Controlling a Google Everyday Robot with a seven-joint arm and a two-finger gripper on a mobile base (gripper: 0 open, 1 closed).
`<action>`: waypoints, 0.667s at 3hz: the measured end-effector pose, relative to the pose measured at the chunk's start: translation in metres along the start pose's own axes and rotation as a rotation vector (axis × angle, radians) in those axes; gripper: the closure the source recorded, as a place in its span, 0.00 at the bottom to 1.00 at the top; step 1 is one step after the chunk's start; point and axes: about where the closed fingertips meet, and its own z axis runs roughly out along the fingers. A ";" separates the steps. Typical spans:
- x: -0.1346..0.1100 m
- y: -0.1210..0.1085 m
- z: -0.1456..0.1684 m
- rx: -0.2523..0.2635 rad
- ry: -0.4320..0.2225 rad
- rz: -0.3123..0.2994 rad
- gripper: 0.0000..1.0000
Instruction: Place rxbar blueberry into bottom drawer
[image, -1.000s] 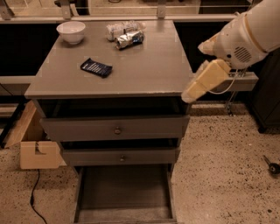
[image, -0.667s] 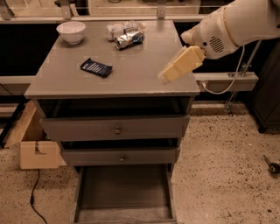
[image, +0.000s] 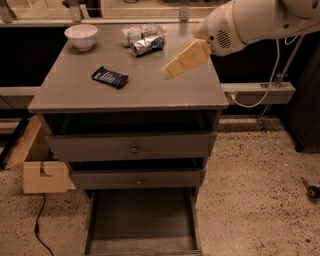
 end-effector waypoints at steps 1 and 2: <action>0.004 -0.008 0.047 -0.036 -0.006 -0.008 0.00; 0.012 -0.019 0.110 -0.045 -0.016 0.014 0.00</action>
Offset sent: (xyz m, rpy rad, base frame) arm 0.1139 0.1018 -0.1134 0.0607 0.0328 0.0038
